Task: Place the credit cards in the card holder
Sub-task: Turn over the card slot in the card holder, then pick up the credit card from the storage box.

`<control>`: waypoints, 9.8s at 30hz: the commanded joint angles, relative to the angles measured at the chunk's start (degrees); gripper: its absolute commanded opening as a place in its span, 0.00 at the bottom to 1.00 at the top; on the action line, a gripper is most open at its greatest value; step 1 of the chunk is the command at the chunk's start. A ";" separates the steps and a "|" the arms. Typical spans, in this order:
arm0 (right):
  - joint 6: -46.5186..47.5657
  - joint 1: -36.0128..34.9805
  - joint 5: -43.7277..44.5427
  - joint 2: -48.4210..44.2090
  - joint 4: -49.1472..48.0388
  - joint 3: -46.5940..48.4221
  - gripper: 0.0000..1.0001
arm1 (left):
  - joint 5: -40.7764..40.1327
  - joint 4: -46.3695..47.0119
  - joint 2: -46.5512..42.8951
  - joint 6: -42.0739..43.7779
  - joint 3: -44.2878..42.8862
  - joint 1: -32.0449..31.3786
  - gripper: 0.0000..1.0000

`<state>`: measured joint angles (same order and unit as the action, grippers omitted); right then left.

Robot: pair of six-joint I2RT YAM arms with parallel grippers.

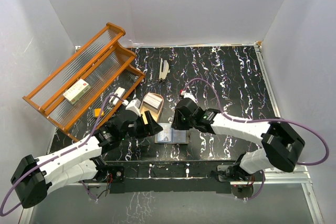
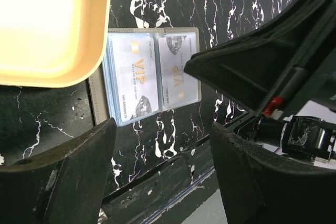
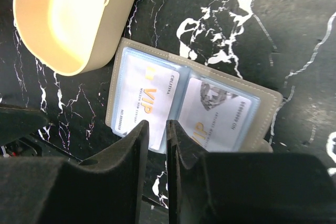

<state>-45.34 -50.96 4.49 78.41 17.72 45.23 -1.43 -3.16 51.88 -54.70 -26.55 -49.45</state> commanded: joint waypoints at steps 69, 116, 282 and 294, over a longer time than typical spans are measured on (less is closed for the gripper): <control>-1.88 -1.16 0.45 12.78 -5.15 -0.94 0.03 | 11.16 24.45 14.20 -2.59 6.84 1.92 0.69; -1.73 -1.16 0.55 12.40 -4.97 -1.28 0.03 | 11.70 24.78 14.87 -2.75 5.73 1.93 0.69; 46.57 -6.78 24.38 36.22 1.88 47.56 0.15 | -23.16 -36.40 -42.91 20.65 -15.53 0.06 0.99; 46.32 -6.76 23.55 35.52 2.35 48.10 0.11 | -23.18 -36.50 -42.82 20.66 -15.46 0.12 0.99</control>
<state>0.97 -58.13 26.52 117.69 21.50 90.24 -23.55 -39.55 8.21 -34.26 -42.24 -49.25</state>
